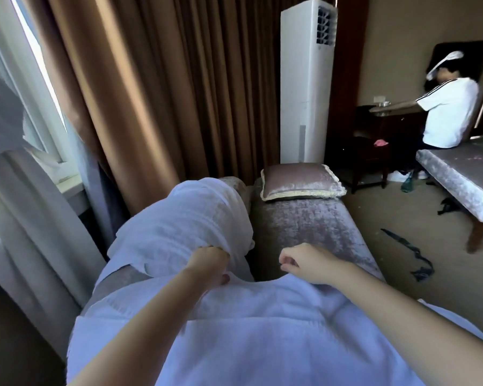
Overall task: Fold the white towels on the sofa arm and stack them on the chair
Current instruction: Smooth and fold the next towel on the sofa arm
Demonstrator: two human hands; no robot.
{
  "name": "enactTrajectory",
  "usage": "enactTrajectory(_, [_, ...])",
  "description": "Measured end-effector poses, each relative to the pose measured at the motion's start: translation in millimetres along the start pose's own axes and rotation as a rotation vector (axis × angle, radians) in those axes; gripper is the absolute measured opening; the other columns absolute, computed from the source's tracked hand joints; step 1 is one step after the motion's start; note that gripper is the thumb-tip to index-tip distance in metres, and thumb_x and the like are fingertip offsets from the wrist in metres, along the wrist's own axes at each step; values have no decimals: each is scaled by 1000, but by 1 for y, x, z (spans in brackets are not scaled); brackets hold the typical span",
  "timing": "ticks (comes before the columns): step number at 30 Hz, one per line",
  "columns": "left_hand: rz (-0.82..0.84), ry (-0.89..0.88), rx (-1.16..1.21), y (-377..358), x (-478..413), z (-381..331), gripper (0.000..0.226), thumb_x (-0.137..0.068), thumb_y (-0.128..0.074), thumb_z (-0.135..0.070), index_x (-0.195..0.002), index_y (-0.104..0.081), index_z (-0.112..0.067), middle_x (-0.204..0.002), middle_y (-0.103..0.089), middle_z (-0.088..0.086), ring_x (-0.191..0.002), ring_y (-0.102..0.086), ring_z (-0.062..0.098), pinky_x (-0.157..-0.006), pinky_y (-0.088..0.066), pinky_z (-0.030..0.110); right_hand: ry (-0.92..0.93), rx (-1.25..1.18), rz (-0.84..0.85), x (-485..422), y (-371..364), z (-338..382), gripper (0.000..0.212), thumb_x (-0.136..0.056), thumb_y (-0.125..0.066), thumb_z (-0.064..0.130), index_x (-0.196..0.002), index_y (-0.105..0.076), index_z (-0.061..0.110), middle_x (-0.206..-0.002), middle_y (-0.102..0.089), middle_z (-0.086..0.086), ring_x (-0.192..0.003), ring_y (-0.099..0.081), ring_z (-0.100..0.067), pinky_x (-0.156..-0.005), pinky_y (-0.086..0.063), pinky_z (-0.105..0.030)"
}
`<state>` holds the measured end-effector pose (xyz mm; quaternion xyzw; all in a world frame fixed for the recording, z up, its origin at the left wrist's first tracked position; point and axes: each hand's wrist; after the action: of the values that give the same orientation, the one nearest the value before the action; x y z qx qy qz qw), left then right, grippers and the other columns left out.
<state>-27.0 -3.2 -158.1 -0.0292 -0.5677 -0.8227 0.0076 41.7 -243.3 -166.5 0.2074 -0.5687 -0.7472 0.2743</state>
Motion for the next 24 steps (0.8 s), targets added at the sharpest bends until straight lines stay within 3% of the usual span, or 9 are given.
enactTrajectory(3, [51,41,-34,-9,-6,1,33,-94,-50,-20,-125,-59,-12,-132,-58,9,-121,-54,30,-95,-44,36,-6,-38,132,-6,-7,-6,22,-96,-52,39,-109,-64,26,-99,-65,8,-89,-59,-12,-77,-50,-30])
enactTrajectory(6, [-19,58,21,-4,-5,9,32,-95,-47,-18,-125,-60,-15,-129,-60,5,-120,-55,27,-87,-45,34,1,-62,168,-4,-7,-15,17,-94,-56,37,-92,-66,23,-80,-61,10,-69,-51,-4,-60,-41,-21])
enactTrajectory(8, [-103,84,62,4,-3,23,29,-95,-46,-21,-121,-60,-17,-122,-62,4,-113,-58,27,-76,-43,32,0,-78,143,0,-1,-21,26,-92,-59,39,-75,-58,18,-66,-50,8,-57,-41,-7,-55,-33,-23])
enactTrajectory(11, [-218,154,98,21,4,53,26,-97,-44,-27,-112,-62,-17,-114,-65,3,-105,-60,27,-81,-47,33,17,-71,70,13,20,-28,46,-90,-63,41,-62,-39,14,-59,-36,1,-53,-30,-11,-55,-25,-29])
enactTrajectory(14, [-289,200,50,43,25,77,28,-99,-42,-31,-112,-65,-21,-112,-64,-1,-112,-53,23,-88,-46,34,-1,-74,50,34,45,-29,43,-86,-66,43,-63,-45,13,-63,-40,-1,-58,-35,-14,-58,-28,-31])
enactTrajectory(16, [-334,230,4,56,43,84,29,-101,-41,-25,-114,-66,-24,-111,-61,-3,-114,-49,21,-84,-45,32,-27,-61,86,54,57,-25,36,-85,-68,39,-68,-51,11,-65,-43,1,-59,-37,-13,-57,-29,-29])
enactTrajectory(19, [-394,282,-59,73,74,90,29,-100,-42,-21,-116,-65,-28,-113,-57,-5,-110,-50,21,-72,-36,27,-108,153,148,87,72,-23,27,-87,-66,28,-71,-48,15,-65,-40,4,-58,-35,-13,-53,-26,-28])
enactTrajectory(21, [-417,311,-54,83,96,98,27,-100,-45,-22,-113,-67,-27,-113,-56,-2,-108,-52,23,-73,-37,28,-214,217,47,109,83,-25,22,-88,-65,27,-71,-51,22,-71,-47,5,-66,-45,-15,-55,-34,-32])
enactTrajectory(24, [-519,335,-61,99,127,104,23,-97,-49,-22,-104,-71,-25,-107,-55,1,-102,-57,26,-71,-40,31,-320,202,-331,138,115,-15,12,-91,-61,29,-79,-62,30,-86,-58,2,-82,-54,-21,-56,-37,-29])
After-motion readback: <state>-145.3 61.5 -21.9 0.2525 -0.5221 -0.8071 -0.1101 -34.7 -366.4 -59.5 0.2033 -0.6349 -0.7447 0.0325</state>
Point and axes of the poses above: each hand's wrist, its own x-axis away from the middle knuckle, its own y-axis out of the back of the hand, z = x × y
